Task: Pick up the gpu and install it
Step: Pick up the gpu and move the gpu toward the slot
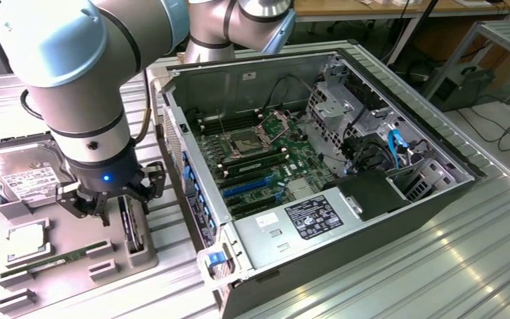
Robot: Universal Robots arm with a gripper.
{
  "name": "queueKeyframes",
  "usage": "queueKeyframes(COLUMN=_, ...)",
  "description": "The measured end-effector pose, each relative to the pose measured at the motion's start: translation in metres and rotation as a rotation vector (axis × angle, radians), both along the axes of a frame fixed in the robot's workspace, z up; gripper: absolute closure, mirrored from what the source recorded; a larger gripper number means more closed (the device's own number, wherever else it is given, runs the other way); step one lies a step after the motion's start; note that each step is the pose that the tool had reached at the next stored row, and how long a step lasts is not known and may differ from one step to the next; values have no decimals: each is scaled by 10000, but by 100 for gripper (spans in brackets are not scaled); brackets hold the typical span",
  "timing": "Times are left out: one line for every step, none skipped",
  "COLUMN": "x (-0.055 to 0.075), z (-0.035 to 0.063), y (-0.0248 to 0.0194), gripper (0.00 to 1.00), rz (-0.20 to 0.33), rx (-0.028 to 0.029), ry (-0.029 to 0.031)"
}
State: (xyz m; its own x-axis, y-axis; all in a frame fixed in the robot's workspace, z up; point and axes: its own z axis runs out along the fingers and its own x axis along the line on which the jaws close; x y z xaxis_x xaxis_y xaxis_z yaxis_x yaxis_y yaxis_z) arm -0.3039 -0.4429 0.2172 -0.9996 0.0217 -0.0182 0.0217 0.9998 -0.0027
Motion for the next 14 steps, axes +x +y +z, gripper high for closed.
queueKeyframes(x=0, z=0, y=0, gripper=35, rz=0, rx=0, ry=0)
queueKeyframes(x=0, z=0, y=0, gripper=35, rz=0, rx=0, ry=0)
queueKeyframes(x=0, z=0, y=0, gripper=35, rz=0, rx=1, ry=-1)
queueKeyframes(x=0, z=0, y=0, gripper=35, rz=0, rx=1, ry=-1)
queueKeyframes(x=0, z=0, y=0, gripper=35, rz=0, rx=1, ry=-1)
queueKeyframes(x=0, z=-1, y=0, gripper=35, rz=0, rx=1, ry=-1)
queueKeyframes(x=3, z=0, y=-2, gripper=35, rz=1, rx=1, ry=-1)
queueKeyframes(x=4, z=-1, y=-9, gripper=35, rz=0, rx=1, ry=-2)
queueKeyframes(x=5, z=-1, y=-18, gripper=35, rz=-3, rx=1, ry=-1)
queueKeyframes(x=7, z=-1, y=-26, gripper=35, rz=-5, rx=0, ry=0)
queueKeyframes(x=8, z=-1, y=-31, gripper=35, rz=-6, rx=0, ry=-1)
queueKeyframes(x=8, z=-1, y=-32, gripper=35, rz=-7, rx=0, ry=-1)
queueKeyframes(x=8, z=-2, y=-32, gripper=35, rz=-8, rx=1, ry=-1)
queueKeyframes(x=9, z=-2, y=-32, gripper=35, rz=-9, rx=1, ry=-1)
